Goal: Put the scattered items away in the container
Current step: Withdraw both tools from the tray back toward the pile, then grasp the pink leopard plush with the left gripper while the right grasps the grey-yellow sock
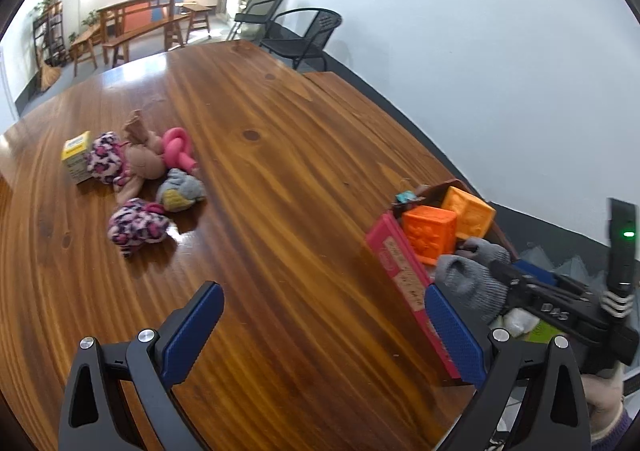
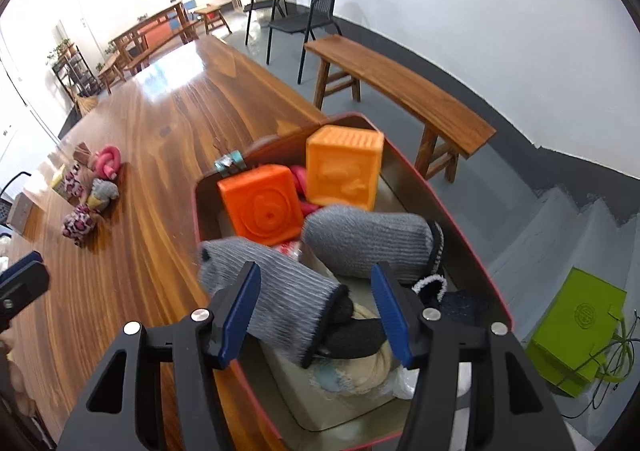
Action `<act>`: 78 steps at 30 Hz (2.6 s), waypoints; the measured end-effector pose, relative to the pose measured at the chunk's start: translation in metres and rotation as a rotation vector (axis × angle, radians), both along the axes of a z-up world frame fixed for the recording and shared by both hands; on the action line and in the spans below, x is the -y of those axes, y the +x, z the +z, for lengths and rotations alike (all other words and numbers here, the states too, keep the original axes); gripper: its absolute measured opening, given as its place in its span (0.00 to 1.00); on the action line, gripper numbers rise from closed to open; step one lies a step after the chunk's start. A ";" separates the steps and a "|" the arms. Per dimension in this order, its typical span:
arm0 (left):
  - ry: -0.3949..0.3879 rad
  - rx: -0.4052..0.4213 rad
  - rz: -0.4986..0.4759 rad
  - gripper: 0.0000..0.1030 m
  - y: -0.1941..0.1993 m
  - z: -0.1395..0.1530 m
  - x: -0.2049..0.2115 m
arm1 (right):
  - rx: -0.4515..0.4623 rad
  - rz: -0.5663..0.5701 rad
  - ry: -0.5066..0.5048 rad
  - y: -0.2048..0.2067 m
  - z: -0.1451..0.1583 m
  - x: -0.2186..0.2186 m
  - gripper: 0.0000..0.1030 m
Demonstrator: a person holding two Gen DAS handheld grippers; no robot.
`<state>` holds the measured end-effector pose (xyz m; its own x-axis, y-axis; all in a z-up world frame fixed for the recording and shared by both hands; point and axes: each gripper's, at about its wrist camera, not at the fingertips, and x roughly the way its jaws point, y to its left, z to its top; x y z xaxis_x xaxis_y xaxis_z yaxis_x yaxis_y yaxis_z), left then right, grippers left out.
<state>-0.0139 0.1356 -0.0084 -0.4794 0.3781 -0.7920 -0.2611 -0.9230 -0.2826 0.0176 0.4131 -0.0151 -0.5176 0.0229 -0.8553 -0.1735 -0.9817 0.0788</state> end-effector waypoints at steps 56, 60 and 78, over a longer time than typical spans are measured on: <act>0.007 0.082 0.216 0.60 -0.103 -0.099 0.152 | 0.144 0.320 -0.235 -0.179 -0.054 0.234 0.60; 0.003 0.080 0.235 0.60 -0.096 -0.095 0.163 | 0.167 0.350 -0.224 -0.191 -0.065 0.247 0.60; -0.012 0.064 0.235 0.60 -0.092 -0.082 0.160 | 0.210 0.389 -0.173 -0.203 -0.087 0.263 0.52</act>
